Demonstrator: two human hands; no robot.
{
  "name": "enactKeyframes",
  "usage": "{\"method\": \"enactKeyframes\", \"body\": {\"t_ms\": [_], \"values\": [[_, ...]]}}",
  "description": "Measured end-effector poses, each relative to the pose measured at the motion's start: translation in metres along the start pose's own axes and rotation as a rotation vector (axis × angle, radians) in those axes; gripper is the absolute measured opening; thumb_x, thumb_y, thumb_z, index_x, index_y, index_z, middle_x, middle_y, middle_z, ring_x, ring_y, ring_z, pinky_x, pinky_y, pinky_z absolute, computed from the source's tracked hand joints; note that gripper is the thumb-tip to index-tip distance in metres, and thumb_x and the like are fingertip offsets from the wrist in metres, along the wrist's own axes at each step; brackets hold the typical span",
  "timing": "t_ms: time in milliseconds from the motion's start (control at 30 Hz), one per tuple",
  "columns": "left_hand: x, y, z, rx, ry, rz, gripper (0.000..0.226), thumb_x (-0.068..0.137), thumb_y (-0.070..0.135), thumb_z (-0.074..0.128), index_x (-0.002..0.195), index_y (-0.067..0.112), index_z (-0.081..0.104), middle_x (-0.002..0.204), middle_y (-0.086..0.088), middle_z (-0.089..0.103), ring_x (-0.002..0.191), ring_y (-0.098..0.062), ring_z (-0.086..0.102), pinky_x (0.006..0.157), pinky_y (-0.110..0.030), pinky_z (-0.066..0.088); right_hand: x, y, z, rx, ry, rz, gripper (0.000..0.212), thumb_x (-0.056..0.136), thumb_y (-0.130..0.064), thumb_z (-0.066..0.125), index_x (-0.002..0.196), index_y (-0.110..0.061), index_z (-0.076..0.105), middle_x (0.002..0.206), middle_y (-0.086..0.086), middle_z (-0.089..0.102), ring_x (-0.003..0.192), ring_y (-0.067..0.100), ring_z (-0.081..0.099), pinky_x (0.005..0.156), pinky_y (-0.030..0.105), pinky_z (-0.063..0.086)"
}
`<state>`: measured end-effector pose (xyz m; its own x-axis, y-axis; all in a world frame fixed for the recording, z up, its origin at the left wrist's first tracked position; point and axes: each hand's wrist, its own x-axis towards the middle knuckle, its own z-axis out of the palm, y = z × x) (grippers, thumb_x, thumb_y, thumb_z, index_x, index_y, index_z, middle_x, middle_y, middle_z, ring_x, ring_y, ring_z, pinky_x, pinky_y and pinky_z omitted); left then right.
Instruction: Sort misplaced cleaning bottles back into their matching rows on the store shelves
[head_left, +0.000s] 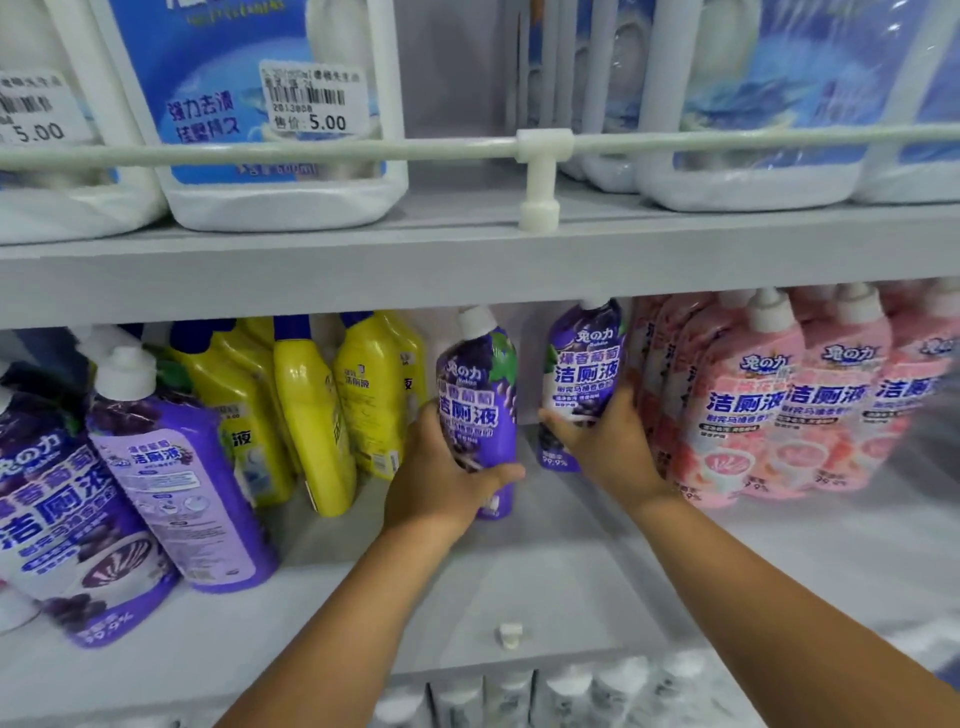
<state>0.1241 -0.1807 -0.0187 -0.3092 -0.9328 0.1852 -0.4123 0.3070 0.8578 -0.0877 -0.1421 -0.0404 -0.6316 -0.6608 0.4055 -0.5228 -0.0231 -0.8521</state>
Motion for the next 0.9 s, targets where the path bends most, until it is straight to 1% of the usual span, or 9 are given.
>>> {"method": "enactKeyframes", "body": {"t_ms": [67, 133, 233, 300, 400, 533, 600, 767, 900], "values": [[0.011, -0.001, 0.008, 0.109, 0.070, 0.052, 0.103, 0.041, 0.070, 0.083, 0.126, 0.028, 0.045, 0.122, 0.005, 0.065, 0.108, -0.022, 0.066, 0.085, -0.046, 0.057, -0.003, 0.005, 0.000, 0.049, -0.036, 0.058, 0.060, 0.073, -0.020, 0.091, 0.113, -0.017, 0.046, 0.102, -0.008, 0.065, 0.086, -0.016, 0.058, 0.082, 0.011, 0.050], [0.021, -0.005, 0.010, 0.028, 0.080, 0.069, 0.089, 0.049, 0.056, 0.089, 0.122, 0.023, 0.050, 0.119, 0.004, 0.066, 0.106, -0.017, 0.067, 0.087, -0.046, 0.058, -0.002, 0.013, 0.000, 0.097, -0.066, 0.072, 0.057, 0.074, -0.013, 0.089, 0.114, -0.021, 0.049, 0.104, -0.013, 0.068, 0.089, -0.011, 0.065, 0.084, 0.021, 0.053], [0.033, -0.015, 0.014, -0.069, -0.007, 0.064, 0.068, 0.070, 0.019, 0.092, 0.124, 0.024, 0.051, 0.119, 0.007, 0.071, 0.099, 0.001, 0.070, 0.085, -0.030, 0.061, 0.006, 0.016, -0.003, 0.200, -0.120, 0.114, 0.054, 0.077, 0.000, 0.082, 0.118, -0.020, 0.054, 0.105, -0.008, 0.071, 0.085, -0.008, 0.069, 0.072, 0.012, 0.053], [0.041, -0.018, 0.020, -0.058, -0.014, 0.080, 0.070, 0.074, 0.016, 0.089, 0.130, 0.026, 0.049, 0.120, 0.008, 0.071, 0.099, 0.004, 0.069, 0.083, -0.021, 0.058, 0.014, 0.017, -0.002, 0.248, -0.137, 0.140, 0.054, 0.078, 0.006, 0.080, 0.120, -0.018, 0.055, 0.103, -0.007, 0.071, 0.078, -0.011, 0.068, 0.065, 0.008, 0.051], [0.052, -0.017, 0.029, -0.071, 0.030, 0.070, 0.075, 0.071, 0.019, 0.091, 0.132, 0.027, 0.048, 0.115, 0.012, 0.070, 0.100, -0.009, 0.071, 0.086, -0.031, 0.057, 0.022, 0.020, 0.003, 0.263, -0.167, 0.146, 0.057, 0.076, 0.008, 0.080, 0.120, -0.020, 0.056, 0.100, -0.011, 0.071, 0.076, -0.010, 0.068, 0.064, 0.009, 0.052], [0.069, -0.016, 0.038, -0.086, 0.075, 0.051, 0.076, 0.074, 0.018, 0.090, 0.135, 0.023, 0.046, 0.113, 0.010, 0.071, 0.099, -0.014, 0.071, 0.085, -0.035, 0.058, 0.035, 0.021, 0.007, 0.316, -0.200, 0.193, 0.051, 0.078, 0.004, 0.081, 0.111, -0.028, 0.059, 0.099, -0.007, 0.073, 0.078, 0.000, 0.072, 0.064, 0.016, 0.055], [0.079, -0.018, 0.040, -0.068, 0.078, 0.040, 0.075, 0.076, 0.019, 0.089, 0.136, 0.023, 0.045, 0.120, 0.005, 0.071, 0.103, -0.017, 0.070, 0.086, -0.038, 0.059, 0.042, 0.020, 0.009, 0.332, -0.203, 0.212, 0.049, 0.078, 0.000, 0.083, 0.114, -0.025, 0.060, 0.102, -0.004, 0.074, 0.082, 0.005, 0.073, 0.066, 0.018, 0.057], [0.109, -0.022, 0.038, -0.114, 0.018, -0.022, 0.067, 0.083, 0.007, 0.081, 0.134, 0.024, 0.042, 0.129, -0.002, 0.068, 0.114, -0.022, 0.067, 0.097, -0.050, 0.057, 0.054, 0.020, 0.016, 0.310, -0.234, 0.240, 0.049, 0.084, 0.000, 0.078, 0.125, -0.016, 0.058, 0.099, -0.011, 0.070, 0.076, -0.005, 0.069, 0.062, 0.011, 0.053], [0.117, -0.028, 0.040, -0.058, -0.012, -0.016, 0.067, 0.086, 0.008, 0.076, 0.138, 0.029, 0.038, 0.134, 0.000, 0.065, 0.119, -0.022, 0.065, 0.099, -0.049, 0.056, 0.061, 0.019, 0.018, 0.258, -0.263, 0.223, 0.045, 0.086, 0.000, 0.075, 0.129, -0.010, 0.061, 0.110, 0.002, 0.074, 0.082, 0.001, 0.070, 0.064, 0.011, 0.053]]}}
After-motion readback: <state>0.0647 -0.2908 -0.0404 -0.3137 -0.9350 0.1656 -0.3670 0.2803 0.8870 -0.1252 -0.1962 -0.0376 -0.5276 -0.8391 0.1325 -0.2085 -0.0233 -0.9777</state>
